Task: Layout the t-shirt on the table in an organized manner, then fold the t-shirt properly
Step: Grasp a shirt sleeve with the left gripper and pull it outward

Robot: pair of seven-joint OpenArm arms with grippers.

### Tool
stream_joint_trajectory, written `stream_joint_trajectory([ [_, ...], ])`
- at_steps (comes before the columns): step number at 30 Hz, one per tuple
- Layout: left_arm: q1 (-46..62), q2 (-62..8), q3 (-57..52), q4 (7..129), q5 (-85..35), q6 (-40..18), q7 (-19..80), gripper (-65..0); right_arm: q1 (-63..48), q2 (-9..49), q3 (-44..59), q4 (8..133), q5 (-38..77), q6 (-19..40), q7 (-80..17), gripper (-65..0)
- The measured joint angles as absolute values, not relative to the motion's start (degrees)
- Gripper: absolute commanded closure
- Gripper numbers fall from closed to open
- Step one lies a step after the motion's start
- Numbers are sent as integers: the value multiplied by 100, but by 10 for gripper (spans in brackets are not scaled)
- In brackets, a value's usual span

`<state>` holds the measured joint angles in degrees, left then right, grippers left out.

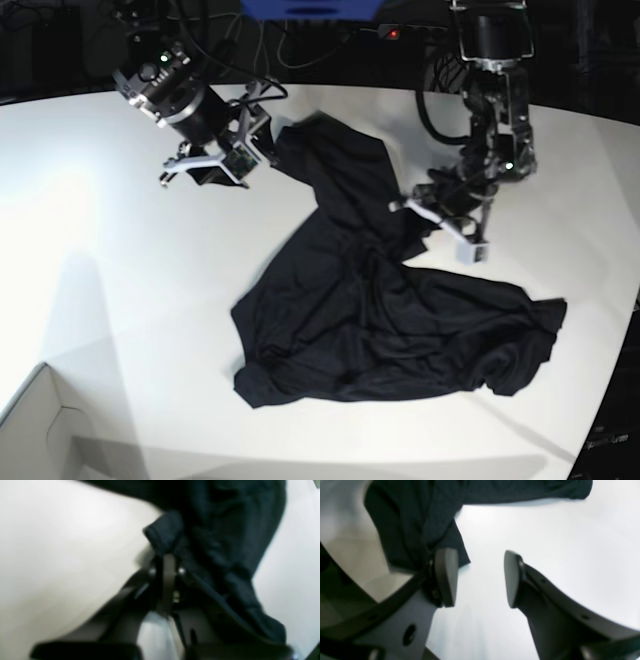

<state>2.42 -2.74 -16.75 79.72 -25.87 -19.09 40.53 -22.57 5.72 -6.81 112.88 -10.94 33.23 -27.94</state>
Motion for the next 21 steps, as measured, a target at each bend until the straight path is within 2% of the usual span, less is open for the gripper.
stream_joint_trajectory([
  [4, 368, -296, -2027, 8226, -2574, -1865, 4051, -2, -2257, 567, -681, 11288, -1094, 3321, -2788, -302],
  [12, 1164, -250, -3118, 9504, -2574, -1870, 4117, -2, -2123, 567, -681, 11288, -1094, 3323, -2801, -306],
  [16, 1577, -235, -3918, 10086, -2860, -1890, 4099, -2, -1984, 582, -681, 11281, -1079, 3326, -2797, -306],
  [21, 1743, -320, -5105, 10141, -3234, -1874, 4165, -2, -1737, 451, -707, 11262, -1076, 3321, -2812, -307],
])
